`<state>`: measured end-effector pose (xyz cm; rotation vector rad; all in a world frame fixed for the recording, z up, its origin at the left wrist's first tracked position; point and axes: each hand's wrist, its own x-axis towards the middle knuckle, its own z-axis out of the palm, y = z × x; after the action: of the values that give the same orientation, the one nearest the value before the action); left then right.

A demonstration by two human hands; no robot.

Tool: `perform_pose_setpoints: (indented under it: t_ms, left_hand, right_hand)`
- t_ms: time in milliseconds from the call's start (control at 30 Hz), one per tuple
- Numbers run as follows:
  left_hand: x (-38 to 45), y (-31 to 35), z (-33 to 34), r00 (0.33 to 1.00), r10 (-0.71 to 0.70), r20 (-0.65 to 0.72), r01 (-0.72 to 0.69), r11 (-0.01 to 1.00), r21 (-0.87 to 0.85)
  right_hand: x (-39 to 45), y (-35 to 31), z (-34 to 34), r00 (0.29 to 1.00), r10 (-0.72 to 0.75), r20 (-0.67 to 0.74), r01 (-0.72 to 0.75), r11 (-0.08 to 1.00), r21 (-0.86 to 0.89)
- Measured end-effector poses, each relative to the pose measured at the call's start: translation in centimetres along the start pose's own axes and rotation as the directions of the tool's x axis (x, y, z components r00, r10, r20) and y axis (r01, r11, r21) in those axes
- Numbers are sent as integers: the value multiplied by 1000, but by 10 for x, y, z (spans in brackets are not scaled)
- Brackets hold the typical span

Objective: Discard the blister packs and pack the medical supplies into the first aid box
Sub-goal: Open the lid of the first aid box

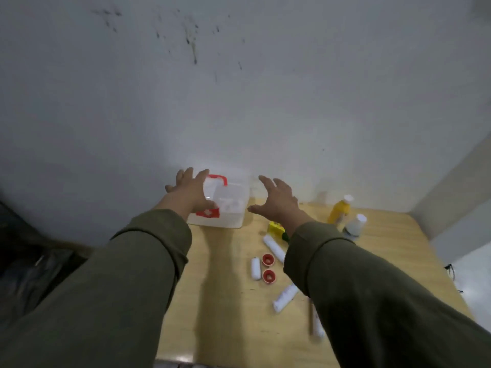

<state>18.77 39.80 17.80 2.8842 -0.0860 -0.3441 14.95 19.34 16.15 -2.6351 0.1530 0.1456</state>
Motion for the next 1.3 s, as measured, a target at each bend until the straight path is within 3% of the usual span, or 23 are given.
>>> perform_pose_setpoints:
  t_ms: [333, 500, 900, 967, 1033, 1133, 1200, 1300]
  left_hand:
    - [62, -75, 40, 993, 74, 93, -48, 965, -257]
    - [73, -91, 51, 992, 104, 70, -75, 939, -337]
    - [31, -109, 66, 993, 115, 23, -102, 945, -310]
    - [25, -113, 71, 994, 113, 10, -104, 942, -318]
    - [20, -114, 73, 993, 117, -11, -114, 937, -329]
    - [14, -112, 75, 992, 124, -36, -129, 923, -363]
    - [11, -111, 77, 991, 123, -48, -132, 922, -365]
    - [8, -111, 77, 991, 118, -63, -133, 931, -340]
  right_hand:
    - [44, -40, 70, 991, 85, 107, -105, 974, 198]
    - [51, -53, 88, 991, 115, 71, -128, 966, 224]
    - [8, -58, 99, 995, 56, 79, -71, 978, 196]
    - [2, -56, 102, 996, 59, 72, -69, 987, 144]
    - [-2, -52, 107, 999, 37, 9, -37, 997, -61]
    - [-9, -51, 119, 985, -158, -75, 118, 918, -380]
    - [-14, -53, 129, 956, -284, -67, 223, 859, -460]
    - [-15, -54, 144, 934, -352, -68, 272, 820, -505]
